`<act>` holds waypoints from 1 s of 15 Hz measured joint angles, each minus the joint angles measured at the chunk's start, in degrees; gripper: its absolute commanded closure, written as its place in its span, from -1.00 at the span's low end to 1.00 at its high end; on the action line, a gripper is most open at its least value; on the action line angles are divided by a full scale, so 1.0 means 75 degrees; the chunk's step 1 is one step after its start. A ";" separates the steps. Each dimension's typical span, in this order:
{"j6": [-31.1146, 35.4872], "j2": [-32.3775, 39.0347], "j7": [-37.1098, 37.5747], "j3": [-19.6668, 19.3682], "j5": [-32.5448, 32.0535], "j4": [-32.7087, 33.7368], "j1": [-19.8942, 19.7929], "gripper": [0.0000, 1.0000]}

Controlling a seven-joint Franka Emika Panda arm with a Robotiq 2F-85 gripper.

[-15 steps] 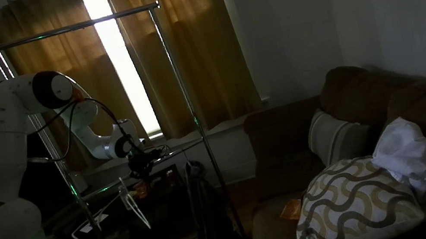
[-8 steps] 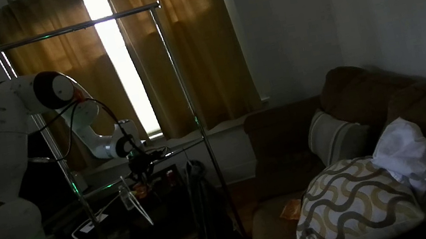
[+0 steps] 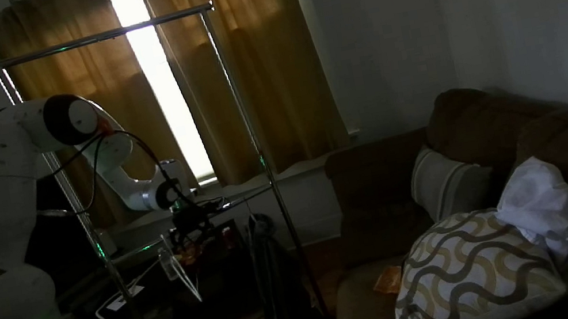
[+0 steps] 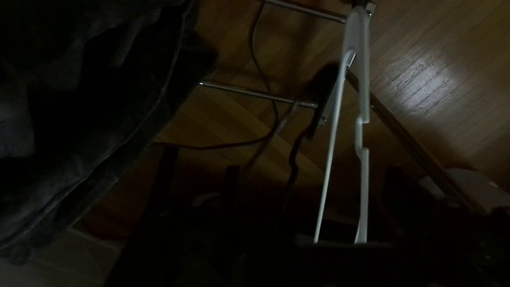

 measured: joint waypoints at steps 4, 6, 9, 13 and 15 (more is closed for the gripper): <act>-0.0779 -0.0237 0.0000 -0.0010 0.0000 0.0082 0.0002 -1.00; -0.1149 -0.0494 0.0000 -0.0040 0.0000 0.0103 0.0011 -1.00; -0.1704 -0.0987 0.0010 -0.0166 0.0000 0.0110 0.0080 -1.00; -0.2536 -0.1614 0.0075 -0.0311 0.0066 0.0122 0.0164 -1.00; -0.2807 -0.1881 0.0203 -0.0425 0.0059 0.0135 0.0267 -1.00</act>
